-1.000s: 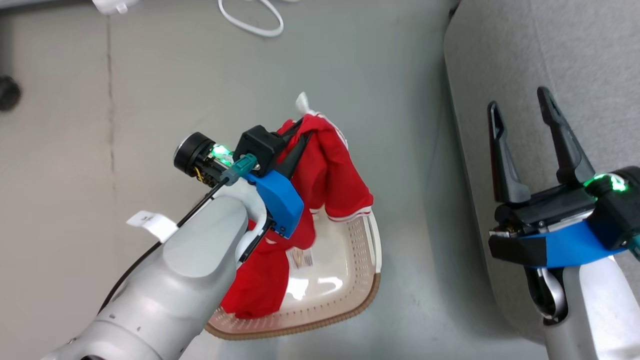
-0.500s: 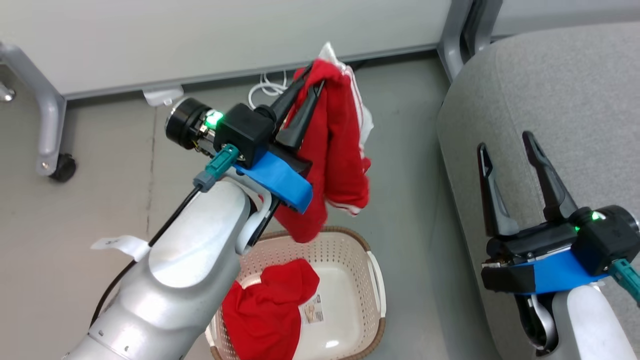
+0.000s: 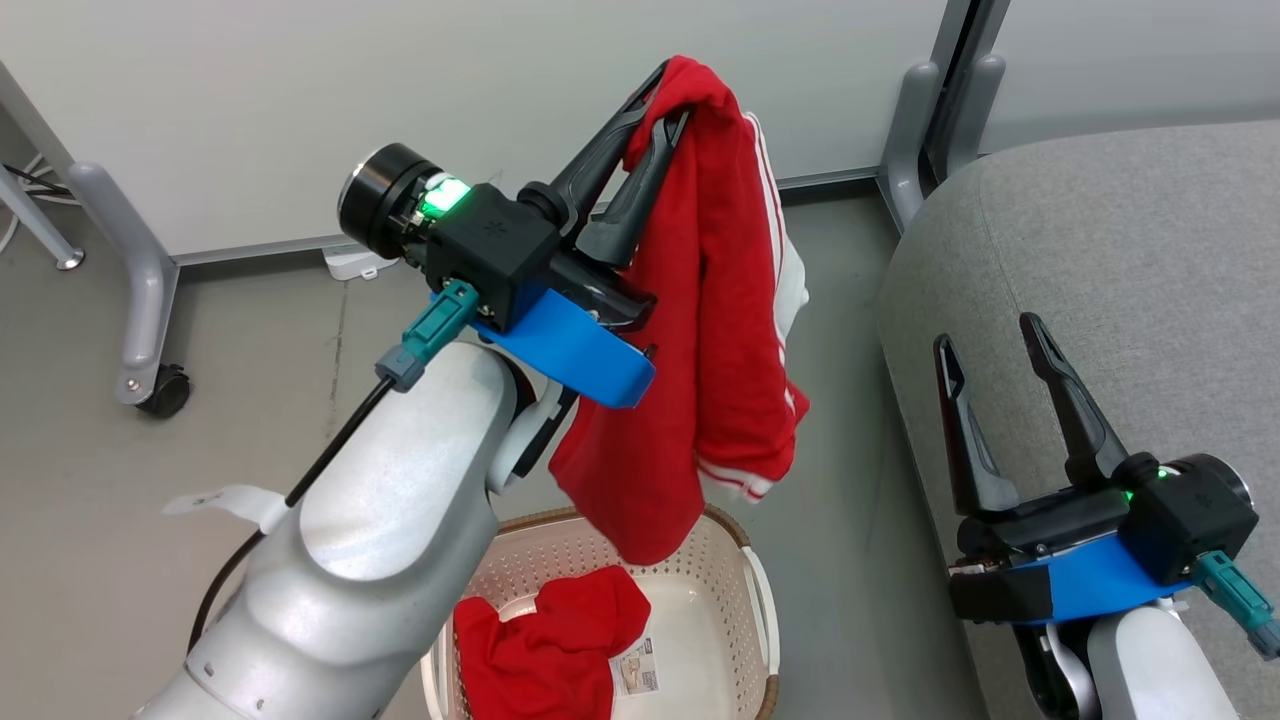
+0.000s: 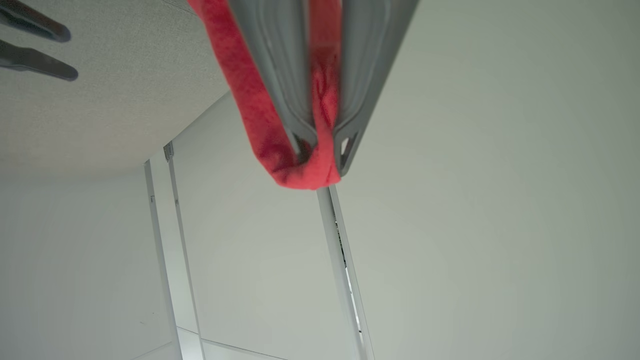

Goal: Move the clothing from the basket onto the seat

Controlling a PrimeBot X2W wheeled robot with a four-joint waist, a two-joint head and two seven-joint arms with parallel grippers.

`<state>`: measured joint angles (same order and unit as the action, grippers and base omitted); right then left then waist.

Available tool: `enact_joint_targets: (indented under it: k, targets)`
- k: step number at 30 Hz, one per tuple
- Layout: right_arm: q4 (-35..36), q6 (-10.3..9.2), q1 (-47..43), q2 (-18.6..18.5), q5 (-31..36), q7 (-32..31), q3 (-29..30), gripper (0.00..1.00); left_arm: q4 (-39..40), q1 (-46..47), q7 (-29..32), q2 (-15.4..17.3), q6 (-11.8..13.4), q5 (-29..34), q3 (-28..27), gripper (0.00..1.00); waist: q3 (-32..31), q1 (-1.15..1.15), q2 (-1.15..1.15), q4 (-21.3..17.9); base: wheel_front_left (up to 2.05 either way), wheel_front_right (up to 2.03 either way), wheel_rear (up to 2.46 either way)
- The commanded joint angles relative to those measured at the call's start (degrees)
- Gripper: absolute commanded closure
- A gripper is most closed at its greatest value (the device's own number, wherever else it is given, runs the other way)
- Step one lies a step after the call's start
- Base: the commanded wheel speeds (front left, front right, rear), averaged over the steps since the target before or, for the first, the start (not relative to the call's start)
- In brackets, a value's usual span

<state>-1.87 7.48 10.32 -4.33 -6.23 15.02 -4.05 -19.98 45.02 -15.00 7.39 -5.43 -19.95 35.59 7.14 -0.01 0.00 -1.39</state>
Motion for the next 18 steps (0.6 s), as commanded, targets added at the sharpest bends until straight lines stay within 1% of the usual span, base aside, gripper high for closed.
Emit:
enact_joint_targets:
  k: [1, 7, 12, 18]
  targets:
    - [-0.1, 0.03, -0.7, 0.1, -0.5, 0.2, -0.1, 0.0, 0.2, -0.4, -0.3, 0.0, -0.2, 0.4, -0.2, 1.0, -0.3, 0.01, 0.0, 0.0, 0.0, 0.0, 0.0]
    - [0.6, 0.03, -0.2, -0.1, -0.5, 0.2, -1.8, 0.0, 0.1, -1.2, -0.3, -0.5, -0.4, 0.8, -0.2, 1.0, -0.5, 0.01, 0.0, 0.4, 0.0, 0.0, 0.0]
    - [1.5, 0.03, 2.3, -0.4, -0.6, 0.2, -6.1, 0.0, -0.2, -1.1, -0.3, -0.7, -0.7, 1.3, -0.4, 1.0, -0.1, 0.01, 0.0, 0.7, 0.0, 0.0, 0.0]
    - [-0.2, 0.03, 8.2, -0.4, 0.2, 0.2, -11.8, 0.0, -0.5, -0.2, -0.3, -1.3, -1.0, 1.9, -0.3, 1.0, 0.7, 0.01, 0.0, 1.0, 0.0, 0.0, 0.0]
